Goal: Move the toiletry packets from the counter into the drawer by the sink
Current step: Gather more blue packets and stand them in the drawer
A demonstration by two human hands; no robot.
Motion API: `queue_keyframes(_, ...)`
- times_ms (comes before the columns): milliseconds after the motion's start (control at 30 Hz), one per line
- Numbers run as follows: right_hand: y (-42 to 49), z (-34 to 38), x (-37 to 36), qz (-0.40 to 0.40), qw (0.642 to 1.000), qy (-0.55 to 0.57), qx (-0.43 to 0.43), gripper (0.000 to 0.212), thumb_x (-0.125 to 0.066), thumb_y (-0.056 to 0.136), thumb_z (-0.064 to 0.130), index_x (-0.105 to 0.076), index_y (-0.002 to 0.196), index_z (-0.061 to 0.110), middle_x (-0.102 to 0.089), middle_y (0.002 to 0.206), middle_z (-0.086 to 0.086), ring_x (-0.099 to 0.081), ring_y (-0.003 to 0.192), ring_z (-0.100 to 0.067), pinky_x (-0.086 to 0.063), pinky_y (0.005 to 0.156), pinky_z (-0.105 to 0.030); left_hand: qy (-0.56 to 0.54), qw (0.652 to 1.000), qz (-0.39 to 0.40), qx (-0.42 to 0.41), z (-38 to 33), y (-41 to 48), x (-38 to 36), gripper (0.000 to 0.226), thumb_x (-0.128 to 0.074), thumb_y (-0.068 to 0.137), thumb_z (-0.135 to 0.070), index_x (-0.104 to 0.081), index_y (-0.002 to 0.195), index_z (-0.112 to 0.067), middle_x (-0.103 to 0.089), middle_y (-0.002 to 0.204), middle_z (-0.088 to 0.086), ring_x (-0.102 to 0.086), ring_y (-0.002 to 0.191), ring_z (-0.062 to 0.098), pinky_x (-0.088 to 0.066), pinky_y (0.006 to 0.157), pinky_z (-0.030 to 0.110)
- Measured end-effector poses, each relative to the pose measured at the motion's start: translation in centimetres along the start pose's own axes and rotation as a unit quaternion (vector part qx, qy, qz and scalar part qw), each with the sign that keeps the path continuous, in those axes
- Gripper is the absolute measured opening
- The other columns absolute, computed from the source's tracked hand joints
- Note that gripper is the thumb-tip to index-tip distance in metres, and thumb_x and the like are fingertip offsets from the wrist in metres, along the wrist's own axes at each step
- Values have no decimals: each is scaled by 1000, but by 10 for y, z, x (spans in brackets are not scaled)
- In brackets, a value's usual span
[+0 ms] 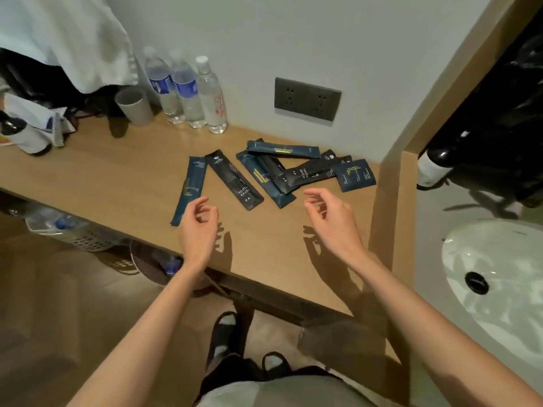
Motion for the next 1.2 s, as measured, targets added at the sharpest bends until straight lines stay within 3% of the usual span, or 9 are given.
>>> queue_keyframes(67,22,-8,-24,0,1000,-21,-19,29,-53,95,24,-57,124,23,-61,104,11,-58,86,2,-55,78,-24,14,1000,8,3,15,33,-4,34,-58,91,-26,-55,124,-19,-62,111,3,-60,88,11,-54,77,31)
queue_keyframes(133,41,-15,-48,-2,999,-33,-43,29,-53,95,22,-57,124,22,-61,105,10,-59,85,0,-56,79,-28,45,999,17,-4,27,64,-5,38,-60,90,-26,-53,127,-17,-59,120,4,-58,105,18,-49,90,33)
queue_keyframes(233,63,-22,-81,-9,996,-39,-86,31,-56,94,18,-57,124,17,-63,112,3,-59,89,-5,-53,83,-25,126,992,23,5,43,104,-3,46,-62,89,-28,-49,132,-16,-54,128,6,-48,119,22,-39,98,34)
queue_keyframes(333,83,-30,-111,-1,990,-64,-122,32,-59,92,16,-57,124,16,-60,120,-2,-57,107,-12,-47,93,-24,178,983,32,26,58,139,-2,53,-66,86,-30,-48,134,-17,-52,132,7,-43,124,26,-36,106,43)
queue_keyframes(500,110,-38,-149,38,978,-137,-154,40,-54,95,22,-51,135,24,-49,129,-1,-43,123,-17,-39,104,-34,223,971,72,50,77,175,-11,71,-75,77,-35,-43,137,-17,-49,130,13,-40,123,30,-34,101,42)
queue_keyframes(667,133,-42,-167,36,959,-223,-173,49,-53,94,27,-41,142,26,-46,123,-2,-42,115,-17,-40,99,-35,222,966,115,64,83,195,-17,83,-79,74,-26,-33,143,-21,-42,134,13,-37,125,30,-35,104,43)
queue_keyframes(833,138,-38,-173,42,942,-283,-176,55,-50,95,36,-33,146,26,-44,120,-5,-42,112,-20,-41,96,-37,207,969,127,48,87,201,-17,88,-82,70,-22,-34,143,-21,-42,132,14,-38,122,31,-39,96,44)
queue_keyframes(1000,127,-37,-174,34,940,-292,-171,52,-53,94,37,-40,143,26,-45,118,-3,-43,110,-19,-43,93,-35,202,963,164,71,92,206,-19,97,-85,63,-20,-30,142,-30,-40,131,13,-47,117,32,-46,95,49)
queue_keyframes(1200,110,-37,-170,25,951,-230,-204,48,-66,87,26,-52,132,19,-47,127,-2,-44,121,-18,-43,104,-37,197,962,178,61,93,205,-16,99,-85,63,-23,-27,142,-31,-52,136,5,-50,121,31,-45,97,54)
Point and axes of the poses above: each hand's wrist, its own y-axis towards the middle knuckle, its own x-axis out of the back of the hand, z = x × y, the point moved 3 cm from there along y, towards the middle knuckle
